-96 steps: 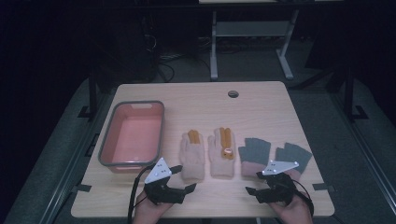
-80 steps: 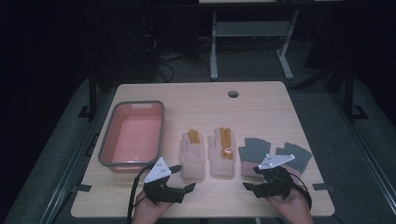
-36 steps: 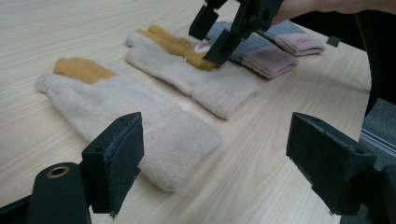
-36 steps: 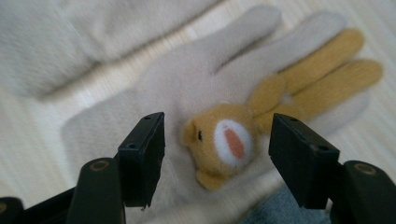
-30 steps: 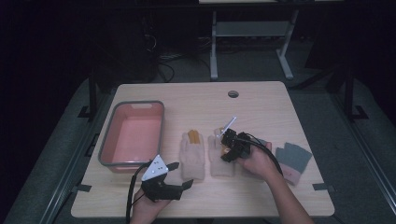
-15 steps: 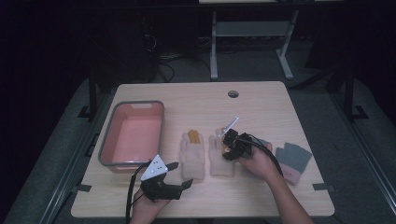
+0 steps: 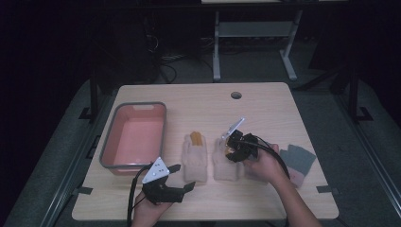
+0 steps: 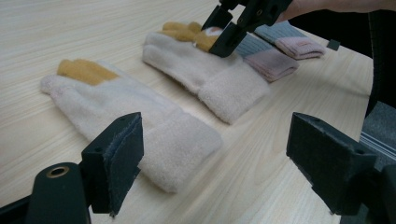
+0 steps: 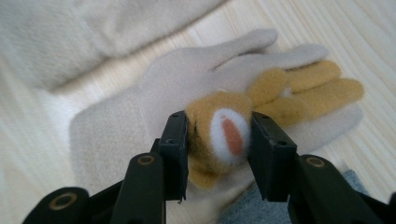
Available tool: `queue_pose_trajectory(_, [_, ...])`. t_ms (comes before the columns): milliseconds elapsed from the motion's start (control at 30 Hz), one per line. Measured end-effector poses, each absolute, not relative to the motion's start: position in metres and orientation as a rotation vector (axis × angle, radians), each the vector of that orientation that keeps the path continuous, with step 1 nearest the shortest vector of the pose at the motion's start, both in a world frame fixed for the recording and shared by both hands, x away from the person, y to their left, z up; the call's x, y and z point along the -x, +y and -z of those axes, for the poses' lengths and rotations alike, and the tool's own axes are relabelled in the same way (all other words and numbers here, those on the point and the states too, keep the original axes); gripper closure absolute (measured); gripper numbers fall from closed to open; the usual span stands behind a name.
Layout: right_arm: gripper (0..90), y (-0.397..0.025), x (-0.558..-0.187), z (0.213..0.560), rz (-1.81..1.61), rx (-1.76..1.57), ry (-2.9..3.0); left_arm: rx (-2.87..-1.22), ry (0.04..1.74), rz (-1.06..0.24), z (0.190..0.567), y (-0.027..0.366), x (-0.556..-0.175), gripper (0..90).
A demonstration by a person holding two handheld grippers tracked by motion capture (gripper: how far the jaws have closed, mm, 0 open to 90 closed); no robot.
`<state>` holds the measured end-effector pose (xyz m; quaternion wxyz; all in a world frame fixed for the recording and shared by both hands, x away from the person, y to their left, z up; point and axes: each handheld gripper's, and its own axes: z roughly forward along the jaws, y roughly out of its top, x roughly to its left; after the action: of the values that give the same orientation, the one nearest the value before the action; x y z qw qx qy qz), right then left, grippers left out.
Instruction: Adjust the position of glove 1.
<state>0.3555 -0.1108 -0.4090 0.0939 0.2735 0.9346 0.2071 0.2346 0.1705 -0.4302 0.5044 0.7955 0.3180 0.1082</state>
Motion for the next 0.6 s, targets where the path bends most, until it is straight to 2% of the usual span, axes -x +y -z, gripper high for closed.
queue_pose_trajectory(600, [60.3,-0.099,-0.346,0.373,-0.655,-0.716,2.733,-1.909,0.783,-0.263,0.430,0.172,-0.234,18.9])
